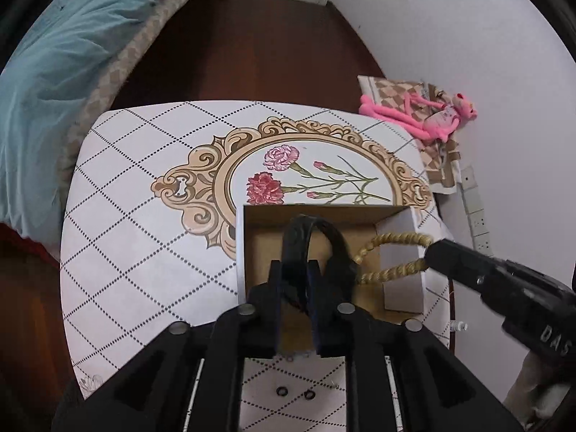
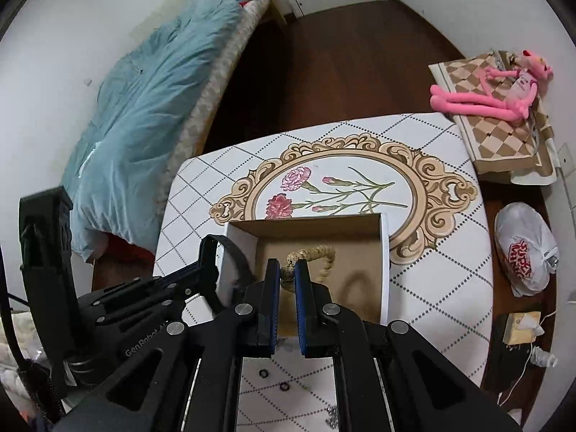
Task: Organize jewelry
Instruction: 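Carry the watch and bead bracelet with both tools into the white box, then open both tools to release the watch and bracelet in the box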
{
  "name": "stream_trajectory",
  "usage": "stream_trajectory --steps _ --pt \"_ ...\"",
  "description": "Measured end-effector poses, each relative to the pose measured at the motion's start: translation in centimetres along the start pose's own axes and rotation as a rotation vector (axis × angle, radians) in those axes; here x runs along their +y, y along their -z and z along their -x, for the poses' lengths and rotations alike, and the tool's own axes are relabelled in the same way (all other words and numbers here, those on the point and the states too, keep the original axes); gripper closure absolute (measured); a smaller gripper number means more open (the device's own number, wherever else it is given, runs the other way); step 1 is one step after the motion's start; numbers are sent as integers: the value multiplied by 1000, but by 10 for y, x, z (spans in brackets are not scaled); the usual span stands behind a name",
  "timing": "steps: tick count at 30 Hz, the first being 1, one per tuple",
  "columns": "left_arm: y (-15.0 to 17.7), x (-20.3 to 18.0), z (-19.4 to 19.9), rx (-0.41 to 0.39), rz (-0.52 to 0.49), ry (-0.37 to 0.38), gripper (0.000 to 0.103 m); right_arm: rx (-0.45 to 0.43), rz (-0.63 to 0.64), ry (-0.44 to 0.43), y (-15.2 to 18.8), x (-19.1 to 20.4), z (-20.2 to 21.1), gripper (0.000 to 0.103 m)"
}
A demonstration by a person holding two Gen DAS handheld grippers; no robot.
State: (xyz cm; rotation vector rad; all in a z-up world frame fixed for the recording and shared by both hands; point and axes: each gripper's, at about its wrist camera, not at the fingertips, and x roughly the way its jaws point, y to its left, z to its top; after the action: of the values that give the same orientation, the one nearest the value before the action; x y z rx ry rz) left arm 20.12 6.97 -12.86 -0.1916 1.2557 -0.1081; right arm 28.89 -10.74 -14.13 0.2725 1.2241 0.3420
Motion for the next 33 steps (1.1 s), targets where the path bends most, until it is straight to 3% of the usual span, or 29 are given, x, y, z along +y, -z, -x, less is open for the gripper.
stream_trajectory --steps 1,2,4,5,7,10,12,16,18,22,33 --pt "-3 -1 -1 6 -2 -19 78 17 -8 -11 -4 -2 -5 94" --pt "-6 -1 -2 5 -4 -34 53 39 -13 -22 -7 -4 -9 94" --pt "-11 2 1 -13 2 -48 18 83 -28 -36 -11 -8 -17 93" --pt "-11 4 5 -32 8 -44 18 89 -31 -35 -11 -9 -19 92" --pt "-13 7 7 -40 9 -72 17 90 -43 -30 -10 -15 -18 73" --pt "-10 15 9 -53 21 -108 0 77 -43 13 -5 -21 -15 56" --pt "-3 19 10 -72 26 -142 0 67 -32 54 -1 -23 -12 44" --pt "12 23 12 -122 30 -201 0 36 14 240 11 -23 -14 13" --pt "21 22 11 -137 22 -223 0 23 43 327 18 -22 -18 8" --pt "32 18 8 -143 13 -249 0 15 65 408 34 -25 -26 7" --pt "53 2 36 -201 10 -268 0 -39 61 449 53 -16 -7 5"
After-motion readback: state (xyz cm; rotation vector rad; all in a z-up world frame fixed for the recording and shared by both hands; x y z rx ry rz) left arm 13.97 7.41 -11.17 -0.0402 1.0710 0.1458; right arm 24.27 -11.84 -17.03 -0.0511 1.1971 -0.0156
